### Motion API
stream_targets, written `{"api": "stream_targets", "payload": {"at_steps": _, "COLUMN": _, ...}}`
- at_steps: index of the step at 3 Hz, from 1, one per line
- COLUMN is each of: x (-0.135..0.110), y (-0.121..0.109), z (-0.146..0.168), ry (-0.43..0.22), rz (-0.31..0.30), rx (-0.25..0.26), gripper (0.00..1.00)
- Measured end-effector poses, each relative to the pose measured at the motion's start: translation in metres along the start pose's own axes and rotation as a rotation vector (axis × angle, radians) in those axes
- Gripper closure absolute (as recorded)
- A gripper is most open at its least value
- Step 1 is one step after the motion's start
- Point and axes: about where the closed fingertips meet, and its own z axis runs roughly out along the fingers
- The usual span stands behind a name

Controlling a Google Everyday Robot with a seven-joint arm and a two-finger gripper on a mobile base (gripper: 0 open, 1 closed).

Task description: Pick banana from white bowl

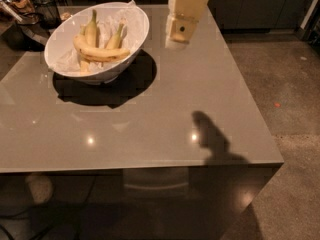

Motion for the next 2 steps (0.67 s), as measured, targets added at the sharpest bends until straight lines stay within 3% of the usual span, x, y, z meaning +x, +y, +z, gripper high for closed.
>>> {"api": "stream_targets", "payload": {"at_steps": 1, "x": -0.025, "y": -0.013, "z": 0.015, "ry": -0.027, "rz": 0.005, "rx": -0.039, "gripper": 0.00}}
{"api": "stream_targets", "payload": {"at_steps": 2, "x": -0.069, "y": -0.038, "z": 0.044, "ry": -0.051, "rz": -0.031, "rx": -0.065, "gripper": 0.00}}
